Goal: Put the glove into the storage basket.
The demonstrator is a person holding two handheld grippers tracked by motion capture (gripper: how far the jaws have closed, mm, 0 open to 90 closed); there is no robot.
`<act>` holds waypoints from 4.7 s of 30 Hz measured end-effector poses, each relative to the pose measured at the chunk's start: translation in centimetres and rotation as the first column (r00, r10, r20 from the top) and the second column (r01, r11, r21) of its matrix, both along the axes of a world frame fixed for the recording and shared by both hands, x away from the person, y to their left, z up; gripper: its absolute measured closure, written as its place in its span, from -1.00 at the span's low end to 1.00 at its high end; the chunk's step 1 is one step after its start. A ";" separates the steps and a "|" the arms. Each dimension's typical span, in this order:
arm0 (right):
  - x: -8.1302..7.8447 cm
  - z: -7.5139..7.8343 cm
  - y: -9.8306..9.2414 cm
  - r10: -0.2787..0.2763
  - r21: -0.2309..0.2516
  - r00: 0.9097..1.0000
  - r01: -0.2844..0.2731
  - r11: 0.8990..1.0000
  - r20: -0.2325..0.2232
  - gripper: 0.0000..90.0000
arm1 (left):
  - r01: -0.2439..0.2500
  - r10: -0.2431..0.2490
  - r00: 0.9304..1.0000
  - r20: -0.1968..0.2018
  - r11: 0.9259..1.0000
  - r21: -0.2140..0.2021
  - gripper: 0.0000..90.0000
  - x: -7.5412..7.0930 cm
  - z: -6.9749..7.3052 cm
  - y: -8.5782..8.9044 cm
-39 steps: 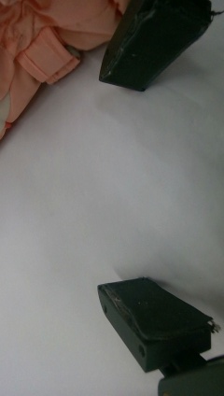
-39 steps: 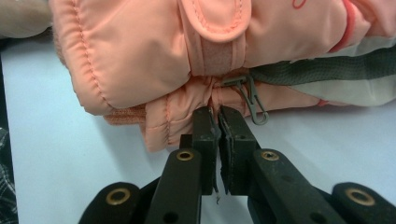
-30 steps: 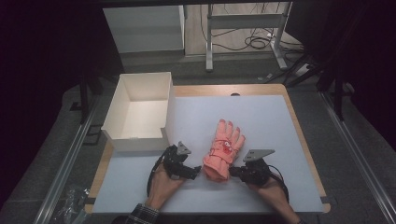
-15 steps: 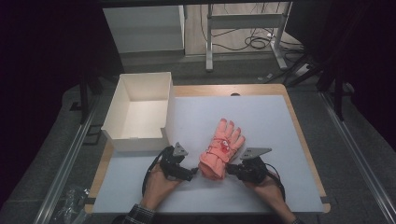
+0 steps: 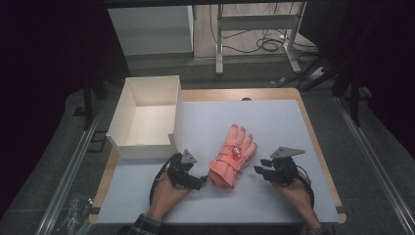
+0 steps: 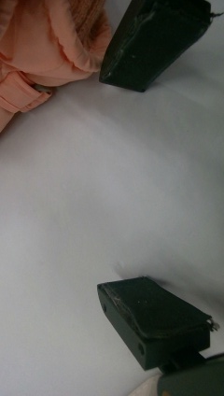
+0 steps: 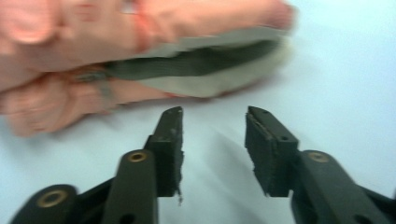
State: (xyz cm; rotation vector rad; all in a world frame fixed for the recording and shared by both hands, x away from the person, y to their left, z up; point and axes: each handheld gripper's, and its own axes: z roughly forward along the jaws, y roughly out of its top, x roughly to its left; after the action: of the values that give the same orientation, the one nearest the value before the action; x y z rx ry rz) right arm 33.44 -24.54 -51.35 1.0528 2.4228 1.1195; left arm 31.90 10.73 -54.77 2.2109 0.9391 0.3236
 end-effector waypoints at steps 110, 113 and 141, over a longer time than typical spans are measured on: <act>1.9 -1.6 -3.8 -0.136 -0.081 0.989 0.141 0.987 0.059 -0.40 | 0.136 -0.115 0.980 -0.162 0.983 0.126 -0.09 1.8 4.1 -11.2; 1.9 -1.6 -3.8 -0.136 -0.082 0.989 0.141 0.987 0.059 -0.40 | 0.123 -0.103 0.981 -0.163 0.986 0.116 -0.09 2.1 4.5 -10.6; 1.9 -1.6 -3.8 -0.138 -0.081 0.989 0.142 0.987 0.057 -0.40 | 0.042 -0.030 0.995 -0.093 0.990 0.135 -0.12 5.3 10.7 -8.5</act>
State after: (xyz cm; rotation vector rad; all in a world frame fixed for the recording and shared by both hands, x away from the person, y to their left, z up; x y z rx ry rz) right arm 35.35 -28.37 -52.98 1.1329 2.2957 0.9765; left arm 37.18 2.27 -44.08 2.3830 0.9493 0.2801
